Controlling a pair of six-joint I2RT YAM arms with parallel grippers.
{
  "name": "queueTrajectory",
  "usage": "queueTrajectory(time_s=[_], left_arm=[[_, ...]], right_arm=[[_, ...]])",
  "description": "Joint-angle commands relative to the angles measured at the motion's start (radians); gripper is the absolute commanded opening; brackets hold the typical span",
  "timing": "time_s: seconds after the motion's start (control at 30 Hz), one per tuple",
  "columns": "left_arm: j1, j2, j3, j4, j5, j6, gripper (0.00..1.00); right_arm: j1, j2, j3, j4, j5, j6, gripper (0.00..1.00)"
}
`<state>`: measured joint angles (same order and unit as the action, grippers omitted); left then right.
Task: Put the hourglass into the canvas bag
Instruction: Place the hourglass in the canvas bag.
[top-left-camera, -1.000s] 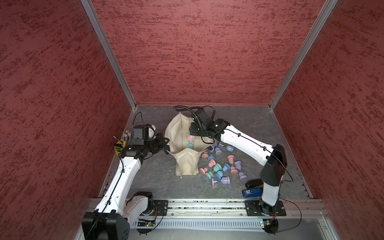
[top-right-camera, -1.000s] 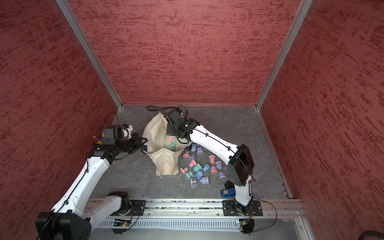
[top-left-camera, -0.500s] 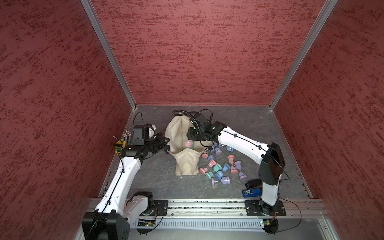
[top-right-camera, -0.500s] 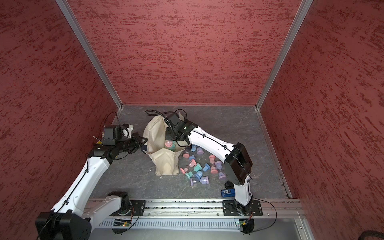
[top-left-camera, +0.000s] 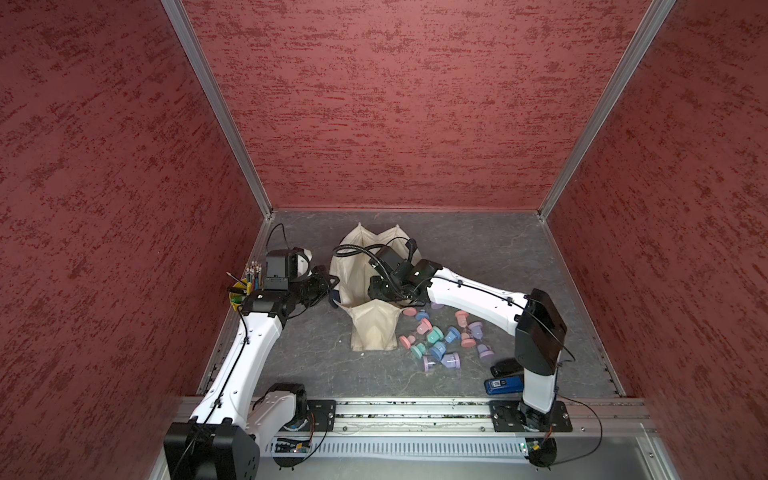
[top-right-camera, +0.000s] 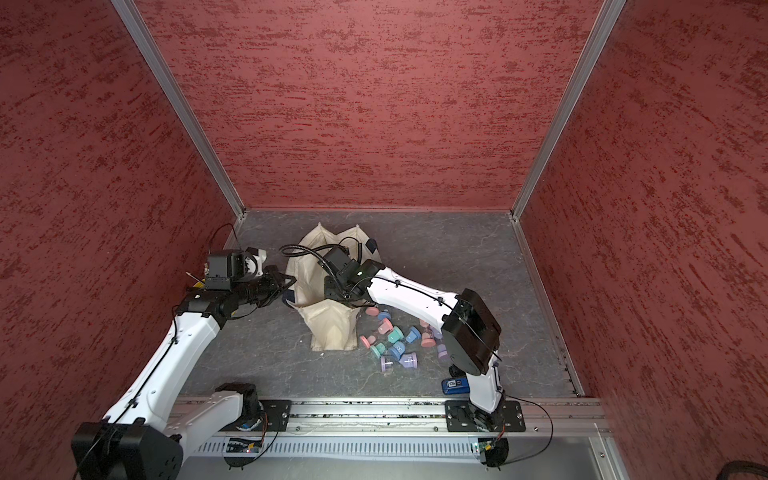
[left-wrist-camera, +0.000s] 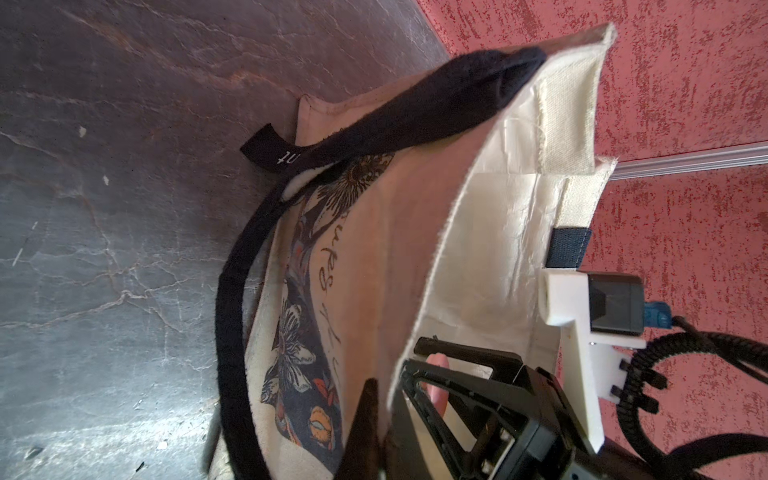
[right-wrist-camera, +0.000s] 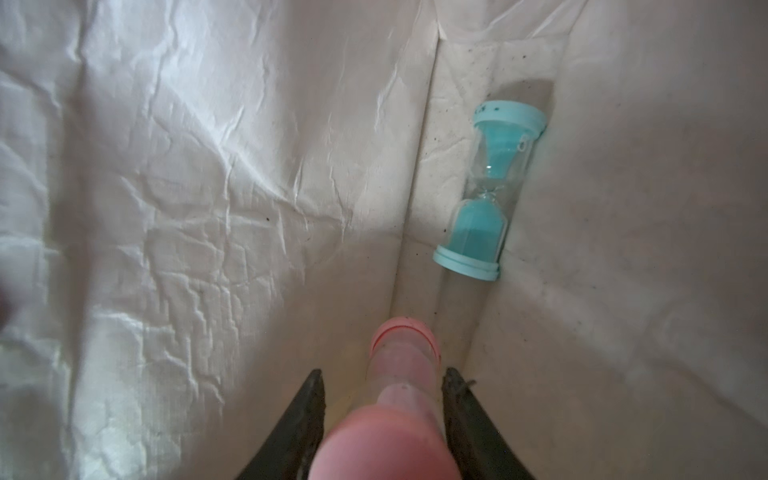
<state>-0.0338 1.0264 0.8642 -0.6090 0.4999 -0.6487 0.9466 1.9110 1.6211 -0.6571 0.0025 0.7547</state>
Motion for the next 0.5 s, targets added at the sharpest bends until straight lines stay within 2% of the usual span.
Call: queueTrajectory(time_s=[0.0, 0.07, 0.13, 0.4, 0.47], left_arm=[[0.002, 0.004, 0.015, 0.011, 0.012, 0.021, 0.00], [-0.002, 0.005, 0.019, 0.008, 0.010, 0.025, 0.00], [-0.004, 0.005, 0.024, 0.003, 0.010, 0.028, 0.00], [-0.008, 0.004, 0.036, -0.006, 0.010, 0.044, 0.00], [-0.008, -0.001, 0.038, -0.007, 0.011, 0.044, 0.08]], right_arm=[[0.022, -0.054, 0.010, 0.021, 0.050, 0.013, 0.57], [0.031, -0.075, 0.029, 0.009, 0.092, 0.009, 0.66], [0.035, -0.094, 0.056, -0.004, 0.128, 0.005, 0.70], [0.039, -0.212, 0.107, -0.026, 0.321, -0.029, 0.78], [0.040, -0.251, 0.103, -0.052, 0.397, -0.018, 0.83]])
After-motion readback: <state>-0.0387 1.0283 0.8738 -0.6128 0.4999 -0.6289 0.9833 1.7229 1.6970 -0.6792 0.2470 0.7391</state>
